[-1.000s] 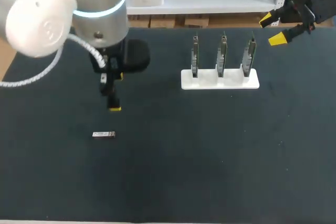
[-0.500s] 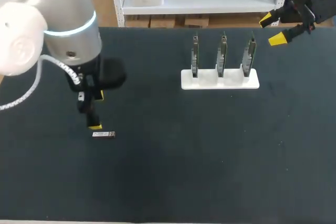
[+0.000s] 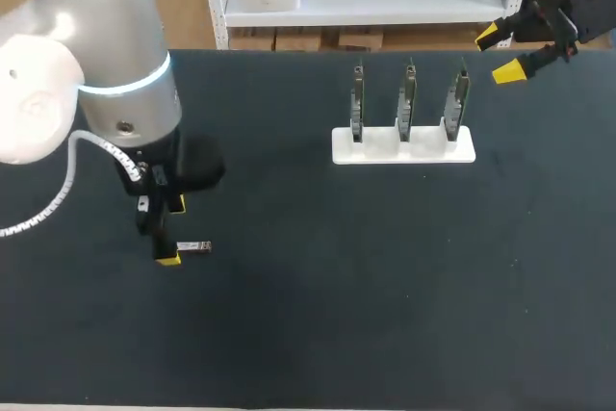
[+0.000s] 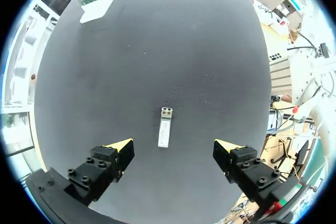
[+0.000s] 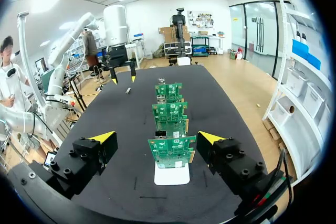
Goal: Pick up the optical module with the left hand, and insert it into the network port with the right hand.
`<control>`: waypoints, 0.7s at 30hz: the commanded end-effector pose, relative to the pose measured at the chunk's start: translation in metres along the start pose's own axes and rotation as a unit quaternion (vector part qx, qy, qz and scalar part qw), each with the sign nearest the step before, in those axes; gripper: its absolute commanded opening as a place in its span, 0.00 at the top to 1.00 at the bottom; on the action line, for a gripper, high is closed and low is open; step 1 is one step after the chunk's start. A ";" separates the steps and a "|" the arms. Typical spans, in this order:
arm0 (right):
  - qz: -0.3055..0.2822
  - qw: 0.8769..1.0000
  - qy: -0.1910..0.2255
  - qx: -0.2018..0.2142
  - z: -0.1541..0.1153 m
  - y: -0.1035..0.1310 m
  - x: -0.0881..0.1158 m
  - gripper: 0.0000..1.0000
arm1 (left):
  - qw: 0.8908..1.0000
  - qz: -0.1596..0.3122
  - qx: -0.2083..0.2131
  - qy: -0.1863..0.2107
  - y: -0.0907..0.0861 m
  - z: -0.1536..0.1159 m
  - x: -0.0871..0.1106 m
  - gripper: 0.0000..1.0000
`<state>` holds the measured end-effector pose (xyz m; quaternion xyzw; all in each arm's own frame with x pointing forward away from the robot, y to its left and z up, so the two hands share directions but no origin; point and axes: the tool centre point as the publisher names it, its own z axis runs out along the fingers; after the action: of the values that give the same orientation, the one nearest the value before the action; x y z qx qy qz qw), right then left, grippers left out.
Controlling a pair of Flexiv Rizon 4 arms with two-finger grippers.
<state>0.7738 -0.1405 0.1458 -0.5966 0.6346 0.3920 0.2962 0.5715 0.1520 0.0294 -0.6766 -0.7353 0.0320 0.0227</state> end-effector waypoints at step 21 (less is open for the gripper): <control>-0.001 1.000 0.000 0.002 0.000 0.002 0.000 0.00 | 1.000 -0.005 -0.011 0.008 -0.003 0.035 0.006 0.00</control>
<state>0.7738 -0.1405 0.1458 -0.5966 0.6346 0.3920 0.2962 0.5629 0.1585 -0.0014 -0.6726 -0.7395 0.0184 0.0205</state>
